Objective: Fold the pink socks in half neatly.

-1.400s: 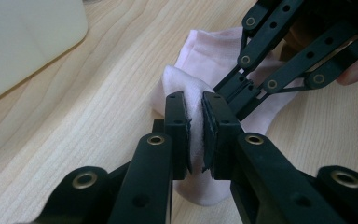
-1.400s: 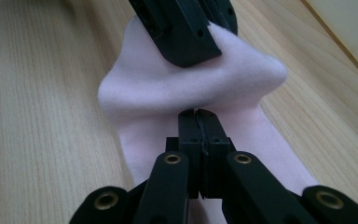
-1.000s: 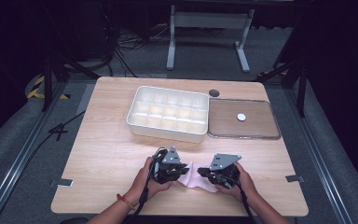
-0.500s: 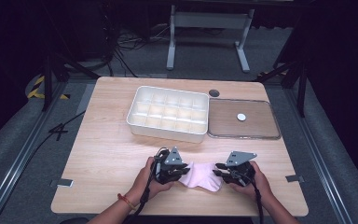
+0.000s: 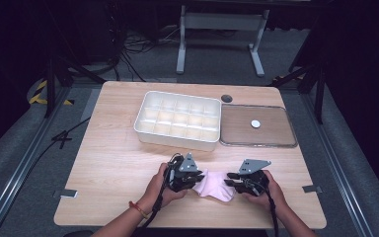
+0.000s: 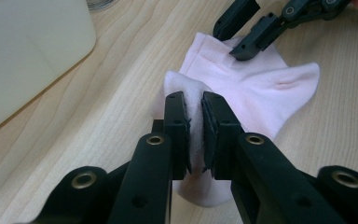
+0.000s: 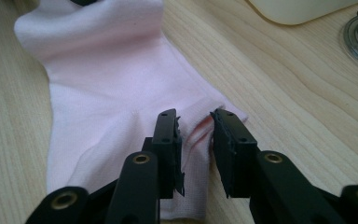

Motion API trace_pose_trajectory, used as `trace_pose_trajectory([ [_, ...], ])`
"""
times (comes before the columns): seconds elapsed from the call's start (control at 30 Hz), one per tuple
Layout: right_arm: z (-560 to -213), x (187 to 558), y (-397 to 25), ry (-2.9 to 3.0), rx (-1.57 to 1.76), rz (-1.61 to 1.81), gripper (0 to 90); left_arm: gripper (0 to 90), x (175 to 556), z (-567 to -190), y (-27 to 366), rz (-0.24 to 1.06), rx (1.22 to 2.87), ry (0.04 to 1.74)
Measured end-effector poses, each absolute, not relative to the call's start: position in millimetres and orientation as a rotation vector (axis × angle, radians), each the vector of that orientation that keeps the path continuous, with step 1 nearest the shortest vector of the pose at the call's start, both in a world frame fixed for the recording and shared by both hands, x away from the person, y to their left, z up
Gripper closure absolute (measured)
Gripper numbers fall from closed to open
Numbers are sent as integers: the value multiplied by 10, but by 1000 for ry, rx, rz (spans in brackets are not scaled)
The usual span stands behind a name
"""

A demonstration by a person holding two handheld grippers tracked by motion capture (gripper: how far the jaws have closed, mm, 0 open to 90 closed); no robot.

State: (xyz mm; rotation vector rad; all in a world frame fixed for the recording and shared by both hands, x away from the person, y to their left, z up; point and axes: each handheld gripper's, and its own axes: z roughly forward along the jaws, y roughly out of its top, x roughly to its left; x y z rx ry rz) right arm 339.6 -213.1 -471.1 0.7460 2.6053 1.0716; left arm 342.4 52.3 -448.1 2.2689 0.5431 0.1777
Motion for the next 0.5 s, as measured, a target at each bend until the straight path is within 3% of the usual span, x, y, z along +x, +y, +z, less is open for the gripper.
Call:
trace_pose_trajectory([
  [0.5,-4712,3410,-2113,2613,739,1073,712,819,3435,-4461,380,176,2269,513],
])
